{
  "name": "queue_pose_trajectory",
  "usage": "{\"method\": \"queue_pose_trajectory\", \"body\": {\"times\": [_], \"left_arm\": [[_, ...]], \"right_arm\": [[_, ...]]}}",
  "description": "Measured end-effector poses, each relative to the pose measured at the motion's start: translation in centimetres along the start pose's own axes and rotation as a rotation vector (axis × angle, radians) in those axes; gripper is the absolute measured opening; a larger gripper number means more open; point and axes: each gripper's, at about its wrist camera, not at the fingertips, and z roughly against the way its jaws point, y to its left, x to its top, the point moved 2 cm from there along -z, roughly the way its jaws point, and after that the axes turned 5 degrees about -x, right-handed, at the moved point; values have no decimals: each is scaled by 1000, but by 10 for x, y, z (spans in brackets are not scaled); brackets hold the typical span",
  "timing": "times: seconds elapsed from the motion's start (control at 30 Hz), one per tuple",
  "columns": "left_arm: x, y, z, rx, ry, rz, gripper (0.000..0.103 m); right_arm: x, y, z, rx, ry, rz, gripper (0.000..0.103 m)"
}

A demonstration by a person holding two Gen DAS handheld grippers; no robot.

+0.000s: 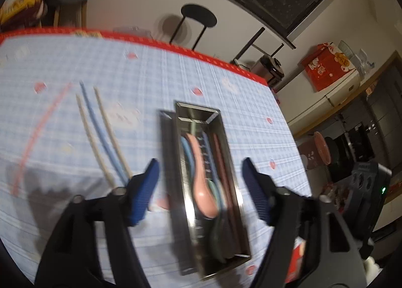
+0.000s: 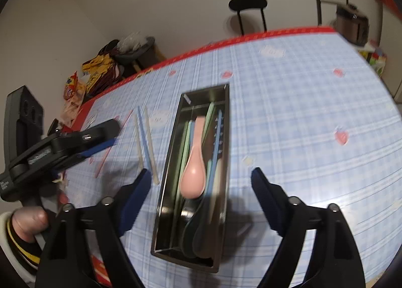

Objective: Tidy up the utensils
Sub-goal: 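Grasp a beige chopstick with the right tool while the left tool grasps a pink chopstick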

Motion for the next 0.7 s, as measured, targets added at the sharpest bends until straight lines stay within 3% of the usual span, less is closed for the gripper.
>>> {"method": "queue_pose_trajectory", "body": {"times": [0.23,0.3,0.43,0.57,0.7], "left_arm": [[12,33,45,110,-51,-48,92],[12,48,56,139,-48,-54,97],[8,84,72,194,-19,-51,98],[2,115,87,238,-14,-47,98],[-2,142,98,271,-16,-124,98]], "right_arm": [[4,3,5,-56,-8,5,92],[3,7,5,-67,-9,10,98],[1,28,0,-103,-29,70,97],[0,54,-17,-55,22,103,97],[6,81,-41,-42,78,148,97]]}}
